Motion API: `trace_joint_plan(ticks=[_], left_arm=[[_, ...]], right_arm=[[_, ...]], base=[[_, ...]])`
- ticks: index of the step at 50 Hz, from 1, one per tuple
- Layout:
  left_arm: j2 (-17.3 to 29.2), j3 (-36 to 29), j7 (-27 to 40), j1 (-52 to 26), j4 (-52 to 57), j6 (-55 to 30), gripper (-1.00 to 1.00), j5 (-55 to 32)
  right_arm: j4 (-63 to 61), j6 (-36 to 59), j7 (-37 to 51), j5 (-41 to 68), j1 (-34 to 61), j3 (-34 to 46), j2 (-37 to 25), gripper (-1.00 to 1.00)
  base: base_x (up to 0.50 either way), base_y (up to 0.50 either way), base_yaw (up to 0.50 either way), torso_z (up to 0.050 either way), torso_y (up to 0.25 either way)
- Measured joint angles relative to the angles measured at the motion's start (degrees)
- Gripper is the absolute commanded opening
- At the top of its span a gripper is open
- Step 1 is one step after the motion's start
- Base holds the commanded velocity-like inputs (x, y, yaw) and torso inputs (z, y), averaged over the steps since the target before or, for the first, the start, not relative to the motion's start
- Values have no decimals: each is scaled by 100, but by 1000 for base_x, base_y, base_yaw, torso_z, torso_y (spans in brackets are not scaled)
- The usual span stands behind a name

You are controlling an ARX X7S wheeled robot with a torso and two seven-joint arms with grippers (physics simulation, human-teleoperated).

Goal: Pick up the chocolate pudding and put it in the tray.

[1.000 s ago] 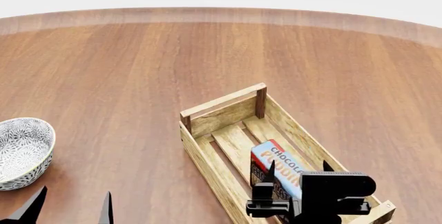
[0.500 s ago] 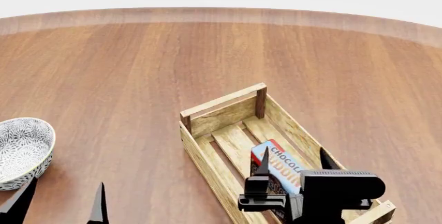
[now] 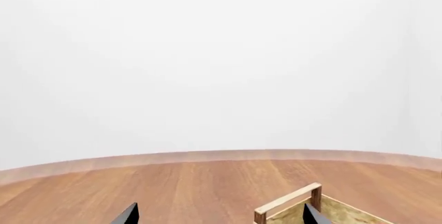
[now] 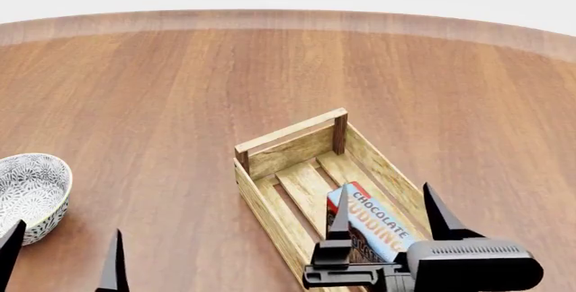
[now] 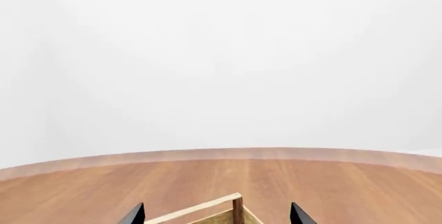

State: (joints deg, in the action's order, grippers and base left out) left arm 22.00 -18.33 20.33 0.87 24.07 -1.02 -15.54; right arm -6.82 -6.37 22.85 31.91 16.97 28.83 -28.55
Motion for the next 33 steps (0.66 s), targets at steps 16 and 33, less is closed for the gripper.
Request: trace_joint_plan(ticks=[16, 33], left_arm=[[161, 15, 97, 151, 543, -133, 100, -6], [290, 17, 199, 301, 1022, -207, 100, 36]], right_arm=[[-1235, -70, 368, 24, -507, -170, -440, 100], [-2032, -261, 595, -106, -983, -277, -735, 100]], base=[[0, 0, 0, 0, 0], [0, 0, 0, 0, 0]])
